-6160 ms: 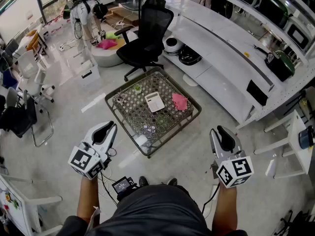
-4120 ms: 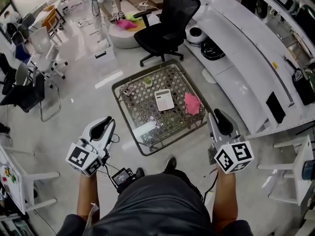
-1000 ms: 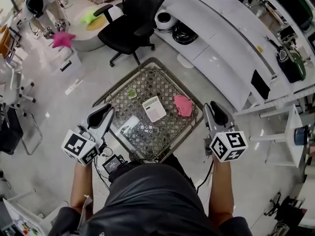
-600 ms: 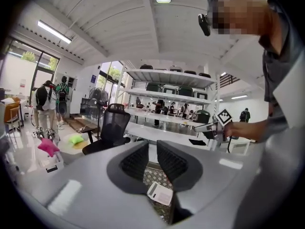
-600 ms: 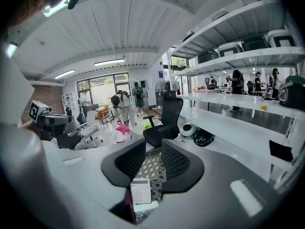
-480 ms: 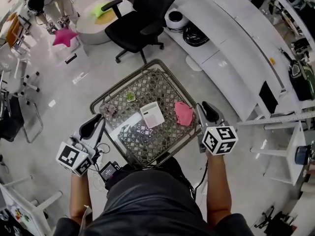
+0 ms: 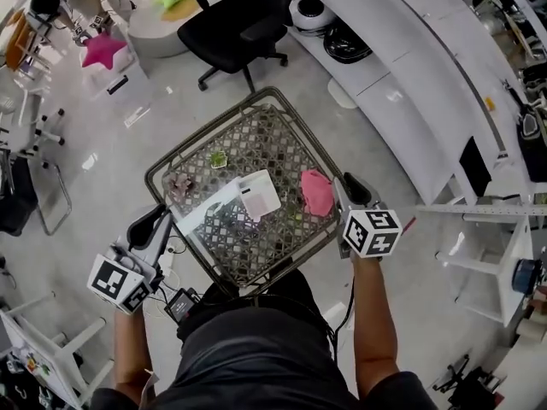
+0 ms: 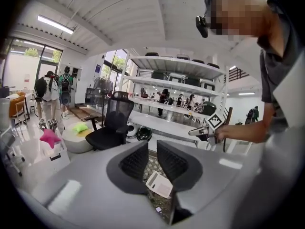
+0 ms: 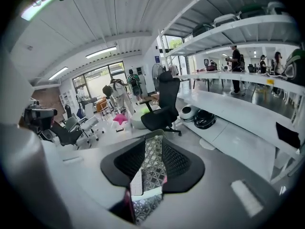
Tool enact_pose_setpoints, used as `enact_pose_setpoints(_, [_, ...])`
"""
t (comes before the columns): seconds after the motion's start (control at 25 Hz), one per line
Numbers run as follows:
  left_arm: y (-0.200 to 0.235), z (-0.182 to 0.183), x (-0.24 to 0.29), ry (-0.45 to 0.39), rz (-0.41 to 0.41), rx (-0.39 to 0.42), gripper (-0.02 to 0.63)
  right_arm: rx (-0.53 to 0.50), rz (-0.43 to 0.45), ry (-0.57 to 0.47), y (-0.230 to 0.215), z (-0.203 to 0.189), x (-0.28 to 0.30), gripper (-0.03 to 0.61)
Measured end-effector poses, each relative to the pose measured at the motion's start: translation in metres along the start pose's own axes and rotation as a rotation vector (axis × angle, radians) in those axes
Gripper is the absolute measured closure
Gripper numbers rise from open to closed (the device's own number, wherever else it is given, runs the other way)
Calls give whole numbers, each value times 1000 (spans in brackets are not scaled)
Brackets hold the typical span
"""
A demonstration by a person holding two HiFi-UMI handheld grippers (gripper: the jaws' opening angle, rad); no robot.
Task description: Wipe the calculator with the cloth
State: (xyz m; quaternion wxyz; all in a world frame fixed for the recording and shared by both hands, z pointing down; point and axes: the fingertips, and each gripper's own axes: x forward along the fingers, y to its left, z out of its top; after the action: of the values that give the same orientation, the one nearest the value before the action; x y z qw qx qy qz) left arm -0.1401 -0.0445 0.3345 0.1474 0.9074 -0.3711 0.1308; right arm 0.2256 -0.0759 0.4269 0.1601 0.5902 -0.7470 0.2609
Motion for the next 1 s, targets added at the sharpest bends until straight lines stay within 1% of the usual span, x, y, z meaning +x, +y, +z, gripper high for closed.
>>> enact_pose_setpoints(0.16, [2, -14, 4, 27, 15, -14, 552, 18, -1, 59, -14, -28, 23, 482])
enact_pose_setpoints(0.48, [1, -36, 16, 71, 18, -31, 552, 70, -12, 179, -48, -86, 63, 474])
enact_pose_setpoints(0.8, [-2, -54, 27, 110, 9, -53, 552, 94, -9, 287, -63, -133, 97, 465])
enact_pose_setpoints(1.0, [3, -64, 34, 133, 3, -66, 552, 87, -2, 356, -66, -159, 119, 463])
